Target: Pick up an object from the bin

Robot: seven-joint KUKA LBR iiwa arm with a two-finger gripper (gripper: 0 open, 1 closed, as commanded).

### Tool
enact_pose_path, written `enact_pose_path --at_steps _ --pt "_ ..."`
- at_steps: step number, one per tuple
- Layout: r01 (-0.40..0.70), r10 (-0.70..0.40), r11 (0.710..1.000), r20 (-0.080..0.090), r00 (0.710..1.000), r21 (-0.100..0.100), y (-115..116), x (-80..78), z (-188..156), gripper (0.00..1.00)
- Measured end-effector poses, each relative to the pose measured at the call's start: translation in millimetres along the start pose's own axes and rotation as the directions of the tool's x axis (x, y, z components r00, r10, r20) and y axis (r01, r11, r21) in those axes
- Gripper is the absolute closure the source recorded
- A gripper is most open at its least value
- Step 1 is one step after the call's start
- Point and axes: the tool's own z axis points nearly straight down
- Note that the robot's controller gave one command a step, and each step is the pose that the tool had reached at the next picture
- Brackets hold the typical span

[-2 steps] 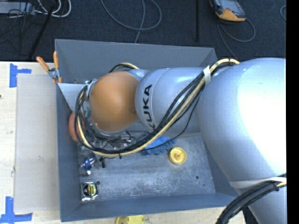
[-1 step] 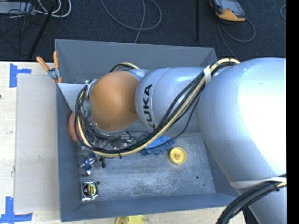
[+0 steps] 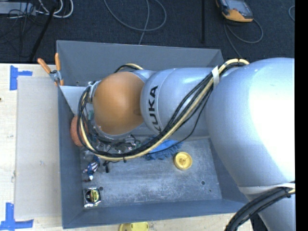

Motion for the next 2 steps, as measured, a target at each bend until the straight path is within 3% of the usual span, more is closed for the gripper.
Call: enact_pose_path --at_steps 2 --pt "-0.002 0.002 1.000 -0.003 1.000 0.001 0.6 0.4 -35.8 1.00"
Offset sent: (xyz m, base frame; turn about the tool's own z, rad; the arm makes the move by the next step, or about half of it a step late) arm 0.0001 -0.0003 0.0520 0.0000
